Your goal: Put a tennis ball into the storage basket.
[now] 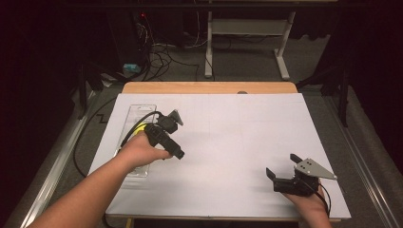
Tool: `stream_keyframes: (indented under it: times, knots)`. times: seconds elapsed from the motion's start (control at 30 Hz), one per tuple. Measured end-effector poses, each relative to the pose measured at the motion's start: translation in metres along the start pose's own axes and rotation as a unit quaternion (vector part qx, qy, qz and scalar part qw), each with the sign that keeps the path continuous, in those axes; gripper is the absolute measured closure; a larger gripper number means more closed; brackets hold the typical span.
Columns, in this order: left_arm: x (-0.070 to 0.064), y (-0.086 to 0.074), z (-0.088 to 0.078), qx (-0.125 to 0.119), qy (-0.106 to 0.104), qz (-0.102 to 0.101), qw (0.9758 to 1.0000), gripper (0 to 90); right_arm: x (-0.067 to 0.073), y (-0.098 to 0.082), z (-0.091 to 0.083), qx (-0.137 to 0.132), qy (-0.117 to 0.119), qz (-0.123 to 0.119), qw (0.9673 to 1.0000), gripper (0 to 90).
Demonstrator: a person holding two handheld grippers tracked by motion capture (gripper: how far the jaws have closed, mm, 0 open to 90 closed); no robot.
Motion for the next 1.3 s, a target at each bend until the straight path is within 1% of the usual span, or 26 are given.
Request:
stream_keyframes:
  times: [0.13, 0.23, 0.3, 0.37, 0.4, 0.47, 0.5, 0.57, 0.63, 0.7, 0.73, 0.77, 0.8, 0.83, 0.9, 0.93, 0.97, 1.0, 1.03, 1.07, 1.1, 1.17, 1.2, 1.23, 1.27, 1.3]
  knots:
    - [-0.008, 0.005, 0.003, -0.007, -0.007, 0.007, 0.9999, 0.7, 0.0, 0.0, 0.0, -0.001, 0.0, -0.002, 1.0, 0.0]
    - [-0.013, 0.006, 0.009, -0.014, -0.011, 0.012, 0.9998, 0.7, 0.0, 0.0, 0.0, -0.001, 0.0, -0.001, 1.0, 0.0]
    - [-0.016, 0.004, 0.015, -0.022, -0.005, 0.011, 0.9997, 0.7, 0.0, 0.0, 0.0, -0.001, 0.0, -0.001, 1.0, 0.0]
    - [-0.018, 0.002, 0.019, -0.032, -0.011, 0.008, 0.9994, 0.7, 0.0, 0.0, -0.001, -0.001, 0.0, -0.001, 1.0, 0.0]
    - [-0.02, 0.0, 0.024, -0.04, -0.008, 0.005, 0.9991, 0.7, 0.0, 0.0, -0.001, -0.001, 0.0, -0.002, 1.0, 0.0]
    - [-0.024, -0.003, 0.032, -0.046, -0.003, 0.008, 0.9989, 0.7, 0.001, 0.001, -0.001, -0.001, 0.001, -0.002, 1.0, 0.0]
    - [-0.025, -0.005, 0.036, -0.048, -0.006, 0.009, 0.9988, 0.7, 0.001, 0.001, -0.001, -0.001, 0.001, -0.002, 1.0, 0.0]
    - [-0.027, -0.009, 0.044, -0.067, -0.02, 0.0, 0.9976, 0.7, 0.001, 0.001, -0.001, -0.001, 0.002, -0.003, 1.0, 0.0]
    - [-0.027, -0.014, 0.051, -0.088, -0.021, -0.014, 0.9958, 0.7, 0.001, 0.001, 0.0, -0.001, 0.002, -0.003, 1.0, 0.0]
    - [-0.028, -0.019, 0.058, -0.108, -0.026, -0.026, 0.9935, 0.7, 0.002, 0.001, 0.0, -0.001, 0.002, -0.003, 1.0, 0.0]
    - [-0.028, -0.023, 0.066, -0.125, -0.028, -0.035, 0.9911, 0.7, 0.002, 0.0, 0.0, 0.0, 0.003, -0.002, 1.0, 0.0]
    - [-0.028, -0.023, 0.066, -0.125, -0.028, -0.035, 0.9911, 0.7, 0.002, 0.0, 0.0, 0.0, 0.003, -0.002, 1.0, 0.0]
    - [-0.028, -0.025, 0.07, -0.139, -0.03, -0.04, 0.9891, 0.9, 0.003, 0.001, 0.0, -0.001, 0.004, -0.002, 1.0, 0.0]
    - [-0.028, -0.028, 0.073, -0.155, -0.035, -0.045, 0.9862, 0.9, 0.003, 0.001, 0.0, -0.001, 0.004, -0.002, 1.0, 0.0]
    - [-0.029, -0.033, 0.079, -0.179, -0.044, -0.049, 0.9817, 1.3, 0.003, 0.001, -0.001, -0.002, 0.004, -0.003, 1.0, 0.0]
    - [-0.031, -0.038, 0.084, -0.208, -0.04, -0.043, 0.9764, 1.2, 0.003, 0.001, -0.001, -0.004, 0.006, -0.002, 1.0, 0.0]
    - [-0.031, -0.038, 0.084, -0.208, -0.04, -0.043, 0.9764, 1.2, 0.003, 0.001, -0.001, -0.004, 0.006, -0.002, 1.0, 0.0]
    - [-0.032, -0.043, 0.088, -0.233, -0.042, -0.043, 0.9707, 1.2, 0.004, 0.001, -0.001, -0.005, 0.009, 0.001, 0.9999, 0.0]
    - [-0.032, -0.043, 0.088, -0.233, -0.042, -0.043, 0.9707, 0.9, 0.004, 0.001, -0.001, -0.005, 0.009, 0.001, 0.9999, 0.0]
    - [-0.031, -0.045, 0.09, -0.245, -0.044, -0.04, 0.9678, 0.9, 0.004, 0.001, -0.001, -0.006, 0.01, 0.001, 0.9999, 0.0]
    - [-0.032, -0.048, 0.092, -0.259, -0.041, -0.039, 0.9641, 0.6, 0.005, 0.001, -0.002, -0.008, 0.011, 0.003, 0.9999, 0.0]
    - [-0.03, -0.053, 0.094, -0.281, -0.038, -0.034, 0.9583, 0.6, 0.006, 0.002, -0.002, -0.009, 0.011, 0.005, 0.9999, 0.0]
    - [-0.028, -0.059, 0.095, -0.309, -0.042, -0.03, 0.9497, 0.6, 0.006, 0.002, -0.002, -0.01, 0.011, 0.005, 0.9999, 0.0]
    - [-0.027, -0.061, 0.094, -0.32, -0.042, -0.027, 0.9462, 0.6, 0.006, 0.002, -0.002, -0.01, 0.009, 0.005, 0.9999, 0.0]
    - [-0.027, -0.061, 0.094, -0.32, -0.042, -0.027, 0.9462, 0.6, 0.006, 0.002, -0.002, -0.01, 0.009, 0.005, 0.9999, 0.0]
    - [-0.023, -0.064, 0.092, -0.344, -0.04, -0.029, 0.9378, 0.6, 0.007, 0.002, -0.003, -0.01, 0.007, 0.007, 0.9999, 0.0]
Point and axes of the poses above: each handheld gripper's, and its own axes: z roughly forward along the jaws, y roughly out of its top, x roughly to its left, the point moved 1 cm from there along z, roughly forward along the jaws, and after that the axes turned 2 degrees about y, right-handed, at the moved point
